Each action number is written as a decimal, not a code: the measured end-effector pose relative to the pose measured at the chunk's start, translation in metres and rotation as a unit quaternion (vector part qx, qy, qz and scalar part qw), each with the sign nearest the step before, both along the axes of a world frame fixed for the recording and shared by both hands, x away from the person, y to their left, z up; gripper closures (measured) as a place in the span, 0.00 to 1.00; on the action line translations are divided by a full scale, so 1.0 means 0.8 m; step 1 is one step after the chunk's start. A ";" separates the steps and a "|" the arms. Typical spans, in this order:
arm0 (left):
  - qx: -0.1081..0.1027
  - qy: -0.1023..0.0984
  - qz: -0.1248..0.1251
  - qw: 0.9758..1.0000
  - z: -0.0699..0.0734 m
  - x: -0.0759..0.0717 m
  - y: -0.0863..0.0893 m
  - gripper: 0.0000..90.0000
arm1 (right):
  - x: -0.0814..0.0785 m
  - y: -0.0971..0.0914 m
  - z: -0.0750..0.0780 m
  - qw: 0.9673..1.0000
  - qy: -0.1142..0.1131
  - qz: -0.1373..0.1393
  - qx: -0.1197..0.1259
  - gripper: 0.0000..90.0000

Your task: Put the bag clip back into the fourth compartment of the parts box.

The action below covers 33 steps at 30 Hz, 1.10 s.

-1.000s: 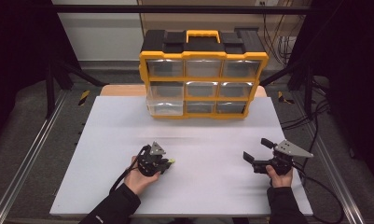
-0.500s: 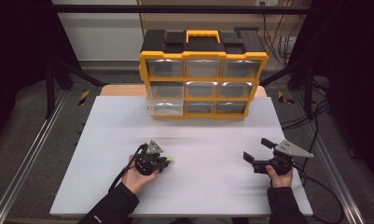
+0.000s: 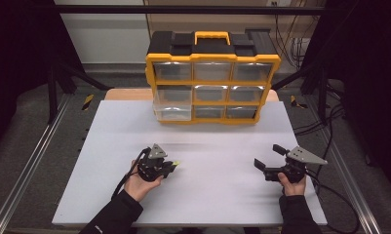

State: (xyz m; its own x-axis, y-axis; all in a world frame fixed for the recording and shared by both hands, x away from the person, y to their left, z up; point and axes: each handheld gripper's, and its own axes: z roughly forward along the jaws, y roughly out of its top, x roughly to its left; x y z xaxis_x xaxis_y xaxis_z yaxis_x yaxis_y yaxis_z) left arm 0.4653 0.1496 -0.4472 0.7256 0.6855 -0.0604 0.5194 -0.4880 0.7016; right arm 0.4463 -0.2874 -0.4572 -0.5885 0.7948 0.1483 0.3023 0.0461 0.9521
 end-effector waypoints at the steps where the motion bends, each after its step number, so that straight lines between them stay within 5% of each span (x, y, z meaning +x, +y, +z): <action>1: 0.000 -0.001 0.000 1.000 0.001 0.000 0.001 0.86 | 0.000 0.000 0.000 1.000 0.000 0.000 0.000 0.01; 33: -0.027 -0.023 0.003 0.999 0.037 -0.004 0.019 0.86 | 0.000 0.000 0.000 1.000 -0.001 0.000 0.000 0.01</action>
